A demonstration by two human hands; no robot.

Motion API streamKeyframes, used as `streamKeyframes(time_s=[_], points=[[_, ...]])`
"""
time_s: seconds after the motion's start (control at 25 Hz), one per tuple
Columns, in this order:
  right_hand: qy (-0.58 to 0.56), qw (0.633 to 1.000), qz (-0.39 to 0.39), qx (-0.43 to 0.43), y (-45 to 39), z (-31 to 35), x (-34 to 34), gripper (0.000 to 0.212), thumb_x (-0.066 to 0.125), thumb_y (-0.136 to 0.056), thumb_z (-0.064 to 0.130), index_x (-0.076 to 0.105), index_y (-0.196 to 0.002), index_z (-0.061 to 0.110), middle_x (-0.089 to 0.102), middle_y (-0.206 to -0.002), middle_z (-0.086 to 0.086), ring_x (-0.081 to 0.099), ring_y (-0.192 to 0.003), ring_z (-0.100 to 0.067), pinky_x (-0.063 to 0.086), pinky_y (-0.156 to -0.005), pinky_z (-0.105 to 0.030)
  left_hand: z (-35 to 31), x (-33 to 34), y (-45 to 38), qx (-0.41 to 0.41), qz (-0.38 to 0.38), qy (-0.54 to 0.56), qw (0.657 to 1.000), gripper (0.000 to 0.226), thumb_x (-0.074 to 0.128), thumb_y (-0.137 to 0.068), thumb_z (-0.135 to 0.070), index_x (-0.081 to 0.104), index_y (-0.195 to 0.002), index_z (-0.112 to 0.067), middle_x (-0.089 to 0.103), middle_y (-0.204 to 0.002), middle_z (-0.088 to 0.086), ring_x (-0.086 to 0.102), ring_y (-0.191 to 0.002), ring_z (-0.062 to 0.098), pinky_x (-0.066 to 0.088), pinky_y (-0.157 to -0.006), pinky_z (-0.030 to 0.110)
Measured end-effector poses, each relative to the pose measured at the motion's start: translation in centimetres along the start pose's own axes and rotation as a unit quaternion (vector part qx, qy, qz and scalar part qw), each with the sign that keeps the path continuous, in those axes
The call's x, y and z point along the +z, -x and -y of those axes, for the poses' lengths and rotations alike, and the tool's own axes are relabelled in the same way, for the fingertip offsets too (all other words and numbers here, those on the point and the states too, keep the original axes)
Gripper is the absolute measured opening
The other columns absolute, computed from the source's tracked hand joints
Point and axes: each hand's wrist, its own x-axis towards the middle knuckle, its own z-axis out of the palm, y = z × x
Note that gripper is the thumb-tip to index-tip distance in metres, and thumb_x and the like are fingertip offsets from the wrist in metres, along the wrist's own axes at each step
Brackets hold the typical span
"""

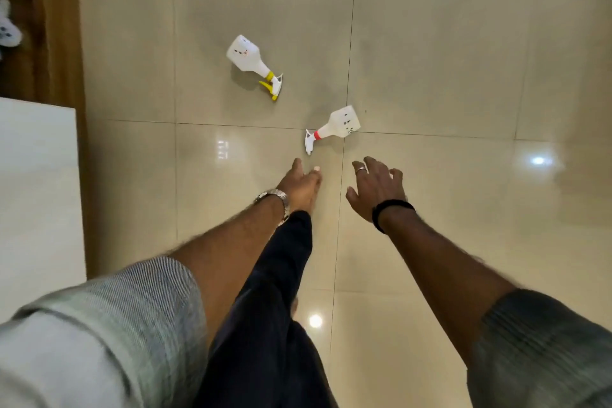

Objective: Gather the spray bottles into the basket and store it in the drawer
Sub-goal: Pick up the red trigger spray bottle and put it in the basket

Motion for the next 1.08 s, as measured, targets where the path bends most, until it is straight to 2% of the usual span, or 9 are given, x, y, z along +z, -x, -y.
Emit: streamKeyframes(time_s=[0.12,0.36,0.52,0.64,0.72,0.8,0.88,0.96,1.08], points=[[0.037,0.999,0.0,-0.032,-9.6,-0.8,0.6,0.062,0.051,-0.097,0.034,0.034,-0.153,0.016,0.036,-0.157,-0.007,0.037,-0.143,-0.027,0.03,-0.113,-0.051,-2.8,0.8,-8.7,-0.032,0.001,0.032,0.999,0.065,0.033,-0.098,-0.057,0.026,-0.151,-0.019,0.053,-0.144,0.015,0.054,-0.129,0.035,0.044,-0.108,0.046],[0.134,0.988,-0.02,-0.08,-25.2,-1.9,4.5,0.069,0.061,-0.09,0.025,0.033,-0.153,0.016,0.032,-0.159,-0.012,0.027,-0.149,-0.031,0.032,-0.113,-0.053,-3.9,1.8,-22.5,-0.048,-0.018,0.072,0.996,0.058,0.026,-0.104,-0.05,0.033,-0.15,-0.017,0.049,-0.147,0.009,0.047,-0.134,0.028,0.036,-0.1,0.033],[0.187,0.978,0.012,-0.089,-31.3,-2.1,8.8,0.082,0.071,-0.085,0.024,0.029,-0.156,0.02,0.021,-0.163,-0.016,0.016,-0.154,-0.035,0.031,-0.115,-0.057,-0.1,3.4,-26.9,-0.094,-0.023,0.138,0.986,0.065,0.021,-0.101,-0.058,0.034,-0.15,-0.019,0.051,-0.133,-0.001,0.051,-0.119,0.023,0.035,-0.1,0.031],[0.219,0.971,0.027,-0.088,-33.8,-2.2,11.0,0.098,0.08,-0.079,0.03,0.021,-0.157,0.026,0.016,-0.163,-0.018,0.013,-0.154,-0.038,0.033,-0.112,-0.06,1.9,4.4,-28.9,-0.12,-0.029,0.182,0.976,0.083,0.02,-0.082,-0.077,0.035,-0.149,-0.029,0.053,-0.145,0.006,0.053,-0.13,0.032,0.04,-0.111,0.055],[0.206,0.975,0.034,-0.074,-34.2,-2.2,11.9,0.099,0.084,-0.076,0.029,0.024,-0.155,0.026,0.023,-0.158,-0.018,0.021,-0.149,-0.039,0.041,-0.105,-0.059,3.1,4.7,-30.0,-0.113,-0.036,0.203,0.972,0.074,0.021,-0.085,-0.073,0.034,-0.148,-0.036,0.051,-0.149,0.009,0.051,-0.134,0.033,0.04,-0.111,0.06],[0.11,0.992,0.059,-0.036,-33.6,-2.2,12.7,0.094,0.083,-0.078,0.035,0.028,-0.153,0.024,0.035,-0.149,-0.019,0.034,-0.139,-0.04,0.048,-0.1,-0.056,2.3,4.1,-29.3,-0.13,-0.028,0.229,0.964,0.071,0.021,-0.091,-0.07,0.032,-0.151,-0.034,0.046,-0.153,0.008,0.047,-0.138,0.031,0.036,-0.115,0.056],[-0.076,0.99,0.115,0.037,-31.7,-1.7,12.2,0.092,0.081,-0.077,0.047,0.033,-0.151,0.024,0.046,-0.142,-0.017,0.047,-0.13,-0.039,0.051,-0.097,-0.05,1.4,3.8,-28.0,-0.151,-0.035,0.257,0.954,0.072,0.021,-0.096,-0.065,0.036,-0.152,-0.023,0.047,-0.152,0.009,0.046,-0.139,0.031,0.036,-0.117,0.053],[-0.295,0.932,0.184,0.107,-28.4,-0.5,10.6,0.086,0.081,-0.076,0.05,0.039,-0.146,0.023,0.06,-0.13,-0.012,0.061,-0.117,-0.033,0.056,-0.091,-0.045,1.9,3.9,-26.8,-0.158,-0.043,0.276,0.947,0.08,0.022,-0.089,-0.076,0.046,-0.145,-0.025,0.055,-0.145,0.012,0.053,-0.133,0.035,0.04,-0.113,0.054],[-0.481,0.83,0.224,0.172,-22.0,1.3,7.1,0.093,0.08,-0.066,0.055,0.038,-0.143,0.026,0.063,-0.126,-0.005,0.067,-0.109,-0.027,0.062,-0.083,-0.051,6.6,6.1,-27.3,-0.167,-0.05,0.276,0.945,0.116,0.022,-0.042,-0.109,0.056,-0.128,-0.039,0.063,-0.138,0.008,0.061,-0.123,0.034,0.045,-0.104,0.058]])
